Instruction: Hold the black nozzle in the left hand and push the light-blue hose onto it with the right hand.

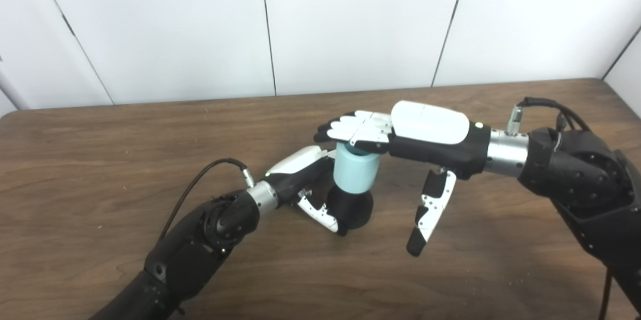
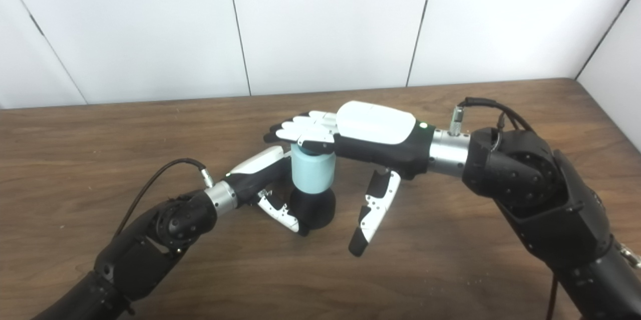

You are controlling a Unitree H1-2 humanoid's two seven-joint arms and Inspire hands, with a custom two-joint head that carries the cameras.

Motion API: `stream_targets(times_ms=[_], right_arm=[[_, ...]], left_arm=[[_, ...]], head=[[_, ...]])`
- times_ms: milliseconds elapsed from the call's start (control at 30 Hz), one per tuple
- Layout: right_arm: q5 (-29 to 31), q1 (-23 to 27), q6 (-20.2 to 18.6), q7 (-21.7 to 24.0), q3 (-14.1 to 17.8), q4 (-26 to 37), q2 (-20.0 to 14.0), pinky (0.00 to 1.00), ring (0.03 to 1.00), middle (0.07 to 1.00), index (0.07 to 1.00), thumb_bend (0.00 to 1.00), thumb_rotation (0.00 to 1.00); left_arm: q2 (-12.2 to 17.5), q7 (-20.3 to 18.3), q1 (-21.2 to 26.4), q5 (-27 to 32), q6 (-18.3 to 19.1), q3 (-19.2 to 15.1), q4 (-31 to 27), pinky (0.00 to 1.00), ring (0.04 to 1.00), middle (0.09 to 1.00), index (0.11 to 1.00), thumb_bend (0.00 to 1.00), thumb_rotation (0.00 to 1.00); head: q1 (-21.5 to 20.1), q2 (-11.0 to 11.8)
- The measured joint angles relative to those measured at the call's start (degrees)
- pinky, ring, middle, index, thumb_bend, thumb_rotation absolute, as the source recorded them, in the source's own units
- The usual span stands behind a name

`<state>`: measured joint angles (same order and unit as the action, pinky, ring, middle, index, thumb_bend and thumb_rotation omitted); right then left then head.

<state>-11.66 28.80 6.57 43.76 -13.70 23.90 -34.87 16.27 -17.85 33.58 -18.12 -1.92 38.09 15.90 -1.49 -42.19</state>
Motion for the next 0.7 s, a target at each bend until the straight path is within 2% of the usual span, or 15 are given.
stream_targets(times_ms=[167,433,700], right_arm=[[-0.74,0.02,0.22,0.51,-1.2,-0.19,-0.09,1.0,1.0,1.0,1.0,0.94,0.62],[-2.49,0.09,5.35,-0.56,-2.01,-3.22,-1.25,1.0,1.0,1.0,1.0,0.95,0.68],[-5.02,0.39,7.09,-1.49,-3.14,-3.24,-1.68,1.0,1.0,1.0,1.0,0.94,0.69]], left_arm=[[-0.07,-0.22,0.0,0.0,0.0,-0.14,0.01,1.0,1.0,0.944,0.48,0.52,0.06],[-0.1,-0.52,0.01,-0.14,0.0,-0.31,0.07,1.0,1.0,0.944,0.48,0.52,0.06],[-0.19,-0.69,0.0,-0.37,0.0,-0.46,0.11,1.0,1.0,0.944,0.48,0.52,0.06]], head=[[0.09,-0.18],[0.09,-0.18],[0.0,-0.35]])
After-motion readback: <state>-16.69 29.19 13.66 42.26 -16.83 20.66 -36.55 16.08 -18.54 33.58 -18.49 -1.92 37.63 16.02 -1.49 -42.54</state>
